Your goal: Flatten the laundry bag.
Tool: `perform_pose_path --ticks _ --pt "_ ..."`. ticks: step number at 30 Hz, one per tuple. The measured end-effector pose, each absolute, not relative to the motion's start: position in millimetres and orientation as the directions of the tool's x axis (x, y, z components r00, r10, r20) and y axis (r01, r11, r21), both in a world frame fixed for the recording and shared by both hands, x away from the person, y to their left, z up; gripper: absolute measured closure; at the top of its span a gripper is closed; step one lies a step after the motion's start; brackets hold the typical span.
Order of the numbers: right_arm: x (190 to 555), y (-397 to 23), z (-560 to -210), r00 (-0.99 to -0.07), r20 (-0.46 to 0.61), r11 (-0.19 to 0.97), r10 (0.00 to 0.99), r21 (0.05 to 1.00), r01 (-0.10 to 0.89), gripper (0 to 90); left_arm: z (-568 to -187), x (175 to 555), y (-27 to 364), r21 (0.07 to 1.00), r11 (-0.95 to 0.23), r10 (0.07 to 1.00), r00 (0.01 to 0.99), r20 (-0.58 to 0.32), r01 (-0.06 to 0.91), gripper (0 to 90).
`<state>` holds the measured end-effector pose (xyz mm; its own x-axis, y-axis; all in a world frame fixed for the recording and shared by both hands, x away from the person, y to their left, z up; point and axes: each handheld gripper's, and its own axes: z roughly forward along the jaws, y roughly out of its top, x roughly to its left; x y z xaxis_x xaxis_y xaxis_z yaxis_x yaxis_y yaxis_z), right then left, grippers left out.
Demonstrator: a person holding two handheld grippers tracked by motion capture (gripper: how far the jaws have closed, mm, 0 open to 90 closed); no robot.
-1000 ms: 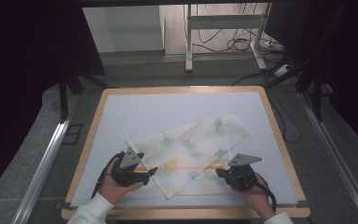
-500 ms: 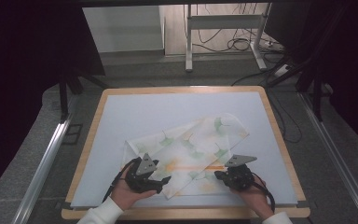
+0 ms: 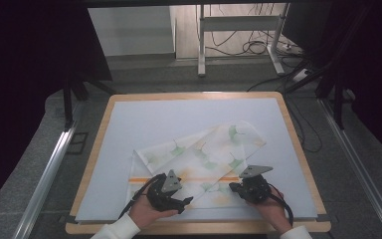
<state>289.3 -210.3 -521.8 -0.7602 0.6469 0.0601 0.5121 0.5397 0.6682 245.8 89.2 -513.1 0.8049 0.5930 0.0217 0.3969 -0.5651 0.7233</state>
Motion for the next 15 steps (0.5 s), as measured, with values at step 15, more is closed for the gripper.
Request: perform_pose_path --ticks 15 --pt "289.7 -211.3 -521.9 -0.764 0.052 0.546 0.643 0.669 0.505 89.0 -526.6 244.5 60.7 0.679 -0.628 0.55 0.834 0.041 0.38 29.5"
